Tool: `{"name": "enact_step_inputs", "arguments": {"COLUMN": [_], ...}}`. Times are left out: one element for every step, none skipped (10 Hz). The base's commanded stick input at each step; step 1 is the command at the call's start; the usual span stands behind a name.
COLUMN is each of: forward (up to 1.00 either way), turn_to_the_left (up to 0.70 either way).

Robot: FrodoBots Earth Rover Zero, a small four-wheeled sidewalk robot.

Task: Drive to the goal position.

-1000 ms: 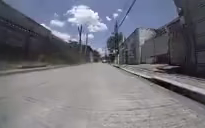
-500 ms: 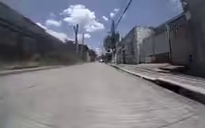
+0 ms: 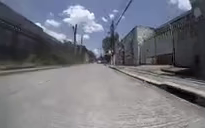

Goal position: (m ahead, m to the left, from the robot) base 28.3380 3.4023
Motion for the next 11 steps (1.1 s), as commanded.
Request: {"name": "enact_step_inputs", "arguments": {"forward": [0.85, 0.85, 0.85, 0.85, 0.85, 0.85, 0.85, 0.85, 0.85, 0.85, 0.85], "turn_to_the_left": [0.0, 0.0, 0.0, 0.0, 0.0, 0.0, 0.0, 0.0, 0.0, 0.0, 0.0]}}
